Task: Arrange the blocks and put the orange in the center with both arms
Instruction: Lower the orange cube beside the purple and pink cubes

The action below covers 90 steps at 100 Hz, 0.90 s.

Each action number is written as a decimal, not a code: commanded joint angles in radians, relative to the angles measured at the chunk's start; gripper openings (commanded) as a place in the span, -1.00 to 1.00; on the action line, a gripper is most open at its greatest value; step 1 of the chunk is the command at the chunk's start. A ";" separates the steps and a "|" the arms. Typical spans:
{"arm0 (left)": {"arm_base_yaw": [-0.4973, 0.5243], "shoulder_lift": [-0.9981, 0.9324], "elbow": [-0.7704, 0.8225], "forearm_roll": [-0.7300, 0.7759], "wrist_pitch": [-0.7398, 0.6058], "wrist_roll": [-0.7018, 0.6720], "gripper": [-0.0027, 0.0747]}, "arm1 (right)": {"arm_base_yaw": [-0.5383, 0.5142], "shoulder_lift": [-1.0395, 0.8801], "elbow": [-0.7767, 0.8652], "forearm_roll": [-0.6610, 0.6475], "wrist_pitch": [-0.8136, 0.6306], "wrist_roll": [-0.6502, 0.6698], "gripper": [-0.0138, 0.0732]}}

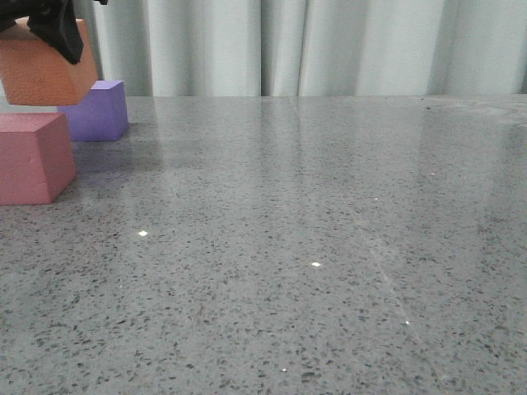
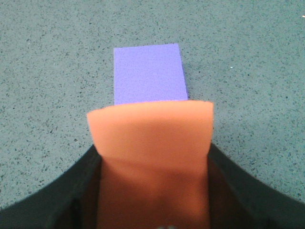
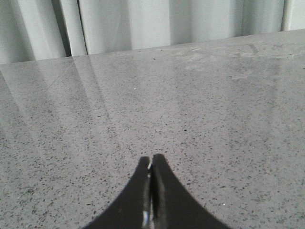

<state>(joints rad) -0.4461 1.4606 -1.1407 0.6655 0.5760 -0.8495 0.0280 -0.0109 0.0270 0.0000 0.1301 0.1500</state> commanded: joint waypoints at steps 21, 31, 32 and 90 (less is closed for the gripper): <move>0.001 -0.010 -0.026 -0.001 -0.055 0.011 -0.98 | -0.006 -0.020 -0.013 0.000 -0.091 -0.010 -0.84; 0.001 0.009 -0.026 -0.008 -0.063 0.011 -0.98 | -0.006 -0.020 -0.013 0.000 -0.091 -0.010 -0.84; 0.001 0.011 -0.025 -0.011 -0.064 0.011 -0.98 | -0.006 -0.020 -0.013 0.000 -0.091 -0.010 -0.84; 0.027 0.064 -0.025 -0.027 -0.083 0.011 -0.98 | -0.006 -0.020 -0.013 0.000 -0.091 -0.010 -0.84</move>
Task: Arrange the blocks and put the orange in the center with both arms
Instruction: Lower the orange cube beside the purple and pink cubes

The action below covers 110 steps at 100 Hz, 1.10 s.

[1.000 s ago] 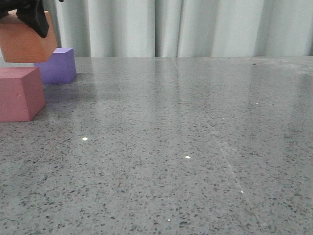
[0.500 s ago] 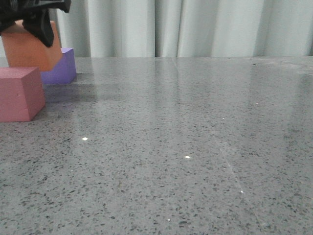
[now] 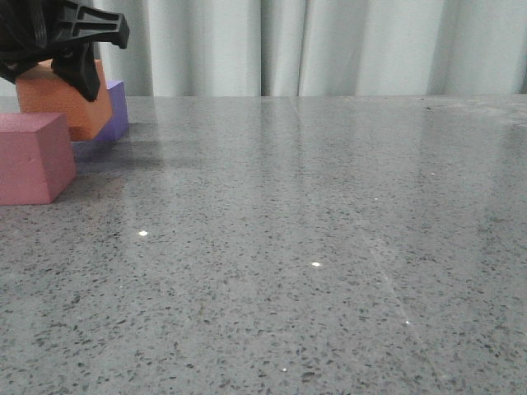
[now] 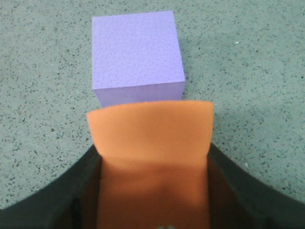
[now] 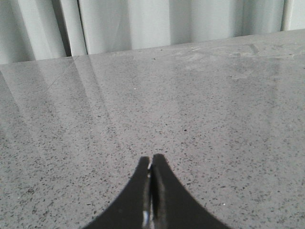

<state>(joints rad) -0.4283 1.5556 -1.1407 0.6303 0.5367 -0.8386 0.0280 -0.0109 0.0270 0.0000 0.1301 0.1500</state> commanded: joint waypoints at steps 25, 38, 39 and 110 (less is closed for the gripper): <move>0.013 -0.024 -0.013 0.004 -0.057 0.000 -0.98 | -0.006 -0.020 -0.013 0.000 -0.091 -0.010 -0.84; 0.013 -0.013 0.000 0.004 -0.069 0.000 -0.98 | -0.006 -0.020 -0.013 0.000 -0.091 -0.010 -0.84; 0.013 -0.013 0.000 0.004 -0.072 0.000 -0.98 | -0.006 -0.020 -0.013 0.000 -0.091 -0.010 -0.84; 0.033 0.036 0.005 -0.042 -0.078 0.000 -0.98 | -0.006 -0.020 -0.013 0.000 -0.091 -0.010 -0.84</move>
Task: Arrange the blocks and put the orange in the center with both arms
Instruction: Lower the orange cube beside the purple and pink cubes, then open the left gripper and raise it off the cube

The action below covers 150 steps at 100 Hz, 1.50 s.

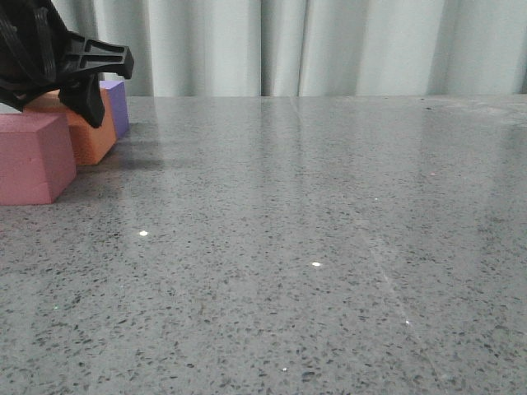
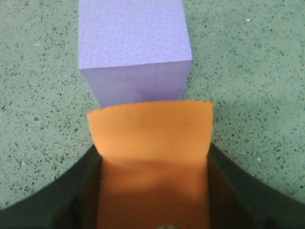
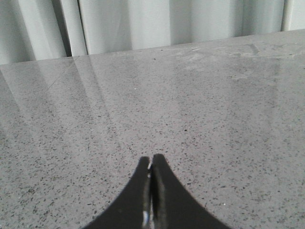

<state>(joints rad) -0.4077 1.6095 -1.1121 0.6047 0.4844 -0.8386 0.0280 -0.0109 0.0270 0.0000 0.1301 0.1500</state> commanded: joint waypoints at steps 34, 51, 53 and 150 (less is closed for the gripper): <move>0.011 -0.018 -0.024 -0.016 -0.032 0.009 -0.84 | -0.006 -0.020 -0.013 0.000 -0.091 -0.010 -0.84; 0.011 -0.018 -0.024 -0.016 -0.035 0.043 -0.29 | -0.006 -0.020 -0.013 0.000 -0.091 -0.010 -0.84; 0.011 -0.018 -0.024 -0.019 -0.036 0.047 -0.20 | -0.006 -0.020 -0.013 0.000 -0.091 -0.010 -0.84; 0.011 -0.097 -0.068 -0.096 0.012 0.131 0.41 | -0.006 -0.020 -0.013 0.000 -0.091 -0.010 -0.84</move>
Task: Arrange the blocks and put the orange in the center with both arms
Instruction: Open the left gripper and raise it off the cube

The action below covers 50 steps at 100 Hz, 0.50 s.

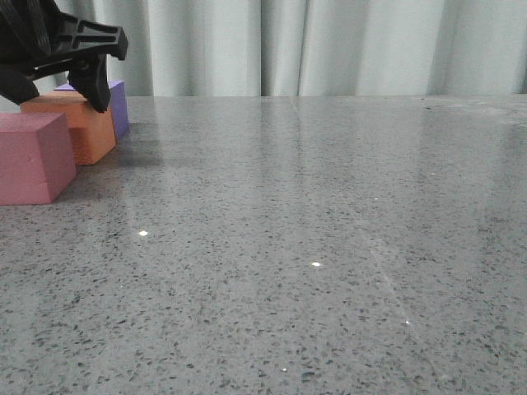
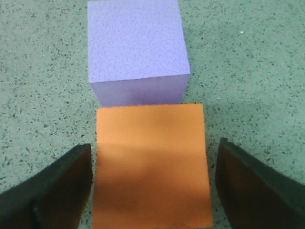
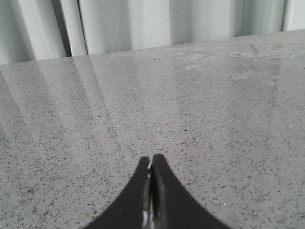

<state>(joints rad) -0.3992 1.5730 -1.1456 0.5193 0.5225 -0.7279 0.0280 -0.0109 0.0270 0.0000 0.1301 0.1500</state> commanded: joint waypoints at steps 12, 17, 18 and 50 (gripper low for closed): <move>0.002 -0.095 -0.034 -0.022 -0.018 0.022 0.41 | -0.006 -0.020 -0.013 0.000 -0.091 -0.010 -0.84; 0.002 -0.111 -0.034 -0.024 -0.012 0.022 0.41 | -0.006 -0.020 -0.013 0.000 -0.091 -0.010 -0.84; 0.002 -0.114 -0.034 -0.025 -0.009 0.023 0.41 | -0.006 -0.020 -0.013 0.000 -0.091 -0.010 -0.84; 0.002 -0.254 -0.034 -0.021 0.074 0.085 0.40 | -0.006 -0.020 -0.013 0.000 -0.091 -0.010 -0.84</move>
<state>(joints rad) -0.3992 1.3899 -1.1471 0.4855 0.6121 -0.6646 0.0280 -0.0109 0.0270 0.0000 0.1301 0.1500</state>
